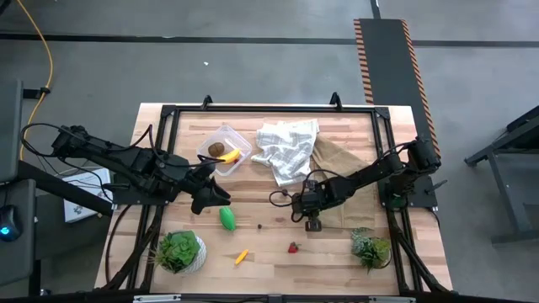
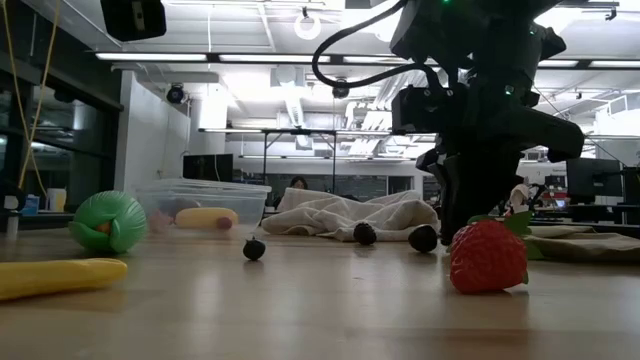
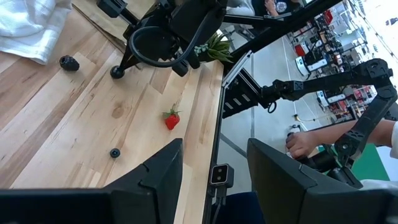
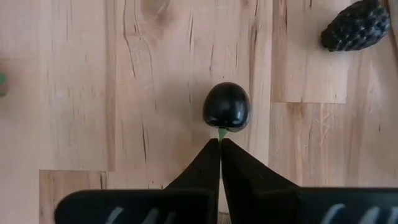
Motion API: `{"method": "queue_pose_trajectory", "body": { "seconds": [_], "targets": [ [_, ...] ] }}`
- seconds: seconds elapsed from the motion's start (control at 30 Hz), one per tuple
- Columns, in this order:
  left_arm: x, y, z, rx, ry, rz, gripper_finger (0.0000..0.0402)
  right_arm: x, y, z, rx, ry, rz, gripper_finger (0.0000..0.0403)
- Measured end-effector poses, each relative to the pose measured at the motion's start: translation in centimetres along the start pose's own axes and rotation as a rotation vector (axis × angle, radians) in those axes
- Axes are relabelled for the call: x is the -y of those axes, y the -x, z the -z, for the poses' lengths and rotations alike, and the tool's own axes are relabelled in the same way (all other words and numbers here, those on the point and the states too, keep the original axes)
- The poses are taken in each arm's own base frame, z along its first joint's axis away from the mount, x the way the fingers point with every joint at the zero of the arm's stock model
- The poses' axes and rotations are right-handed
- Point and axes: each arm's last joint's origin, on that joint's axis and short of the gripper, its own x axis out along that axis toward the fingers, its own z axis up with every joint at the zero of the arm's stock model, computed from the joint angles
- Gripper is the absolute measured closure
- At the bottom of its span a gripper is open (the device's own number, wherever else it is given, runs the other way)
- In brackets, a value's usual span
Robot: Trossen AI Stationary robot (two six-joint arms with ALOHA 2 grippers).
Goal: Pick and placing Produce into tupperware
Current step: Put the black cherry into the transparent bin
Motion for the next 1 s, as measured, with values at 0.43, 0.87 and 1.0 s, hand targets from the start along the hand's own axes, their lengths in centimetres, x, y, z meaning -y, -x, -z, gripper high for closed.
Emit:
{"method": "queue_pose_trajectory", "body": {
  "seconds": [0.43, 0.87, 1.0],
  "targets": [
    [0.0, 0.0, 0.0, 0.000, -0.004, 0.000, 0.0236, -0.1, 0.3, -0.7, 0.044, -0.010, -0.009, 0.0402],
    [-0.3, 0.0, -0.3, 0.107, -0.178, -0.099, 0.0236, 0.5, 2.5, -4.8, 0.205, 0.027, -0.004, 0.0403],
    [-0.3, 0.1, -0.4, 0.136, -0.247, -0.135, 0.0236, 1.7, 3.1, -5.7, 0.235, -0.005, 0.017, 0.0403]
  ]
}}
